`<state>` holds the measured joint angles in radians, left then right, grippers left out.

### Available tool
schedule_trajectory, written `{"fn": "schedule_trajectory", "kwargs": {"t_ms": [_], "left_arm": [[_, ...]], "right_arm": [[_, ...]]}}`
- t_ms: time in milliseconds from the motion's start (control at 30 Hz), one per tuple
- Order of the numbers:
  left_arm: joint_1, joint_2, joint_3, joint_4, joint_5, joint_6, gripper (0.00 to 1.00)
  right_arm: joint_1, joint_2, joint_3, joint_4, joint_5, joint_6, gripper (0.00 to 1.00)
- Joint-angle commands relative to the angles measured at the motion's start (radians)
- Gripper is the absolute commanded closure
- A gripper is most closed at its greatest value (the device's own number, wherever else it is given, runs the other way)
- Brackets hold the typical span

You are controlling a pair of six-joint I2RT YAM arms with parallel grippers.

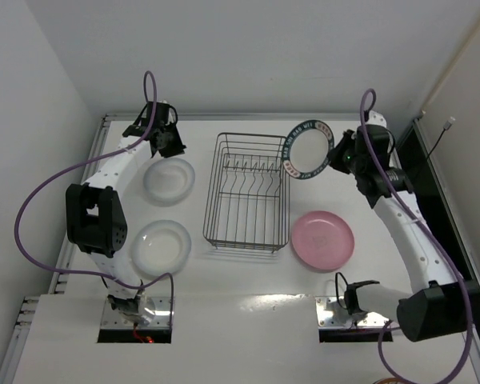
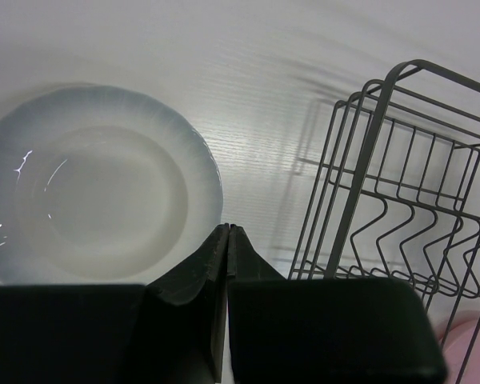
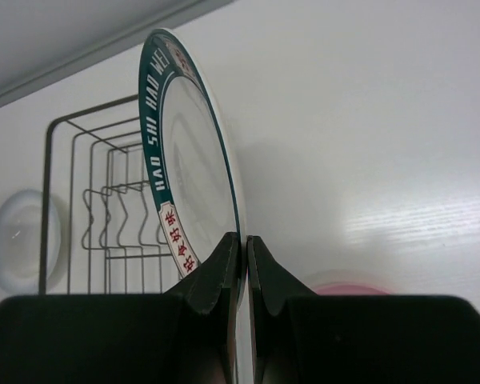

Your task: Load the plates into the dish rack

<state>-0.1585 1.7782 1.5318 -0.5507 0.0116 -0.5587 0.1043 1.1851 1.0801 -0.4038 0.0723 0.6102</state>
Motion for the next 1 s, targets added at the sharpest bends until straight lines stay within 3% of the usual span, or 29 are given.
{"fn": "schedule_trajectory", "kwargs": {"t_ms": [0, 333, 533, 733, 967], "left_arm": [[-0.007, -0.005, -0.001, 0.025, 0.007, -0.004, 1.0], [-0.007, -0.005, -0.001, 0.015, 0.016, -0.004, 1.0], [-0.007, -0.005, -0.001, 0.015, 0.016, -0.004, 1.0], [-0.007, -0.005, -0.001, 0.015, 0.025, -0.004, 1.0], [-0.007, -0.005, -0.001, 0.015, 0.025, -0.004, 1.0]], "right_arm": [[0.115, 0.002, 0.089, -0.016, 0.167, -0.004, 1.0], [0.356, 0.212, 0.268, -0.171, 0.501, 0.026, 1.0], [0.44, 0.312, 0.363, -0.286, 0.655, 0.086, 1.0], [0.474, 0.369, 0.435, -0.392, 0.757, 0.15, 1.0], [0.483, 0.354, 0.426, -0.392, 0.778, 0.151, 1.0]]}}
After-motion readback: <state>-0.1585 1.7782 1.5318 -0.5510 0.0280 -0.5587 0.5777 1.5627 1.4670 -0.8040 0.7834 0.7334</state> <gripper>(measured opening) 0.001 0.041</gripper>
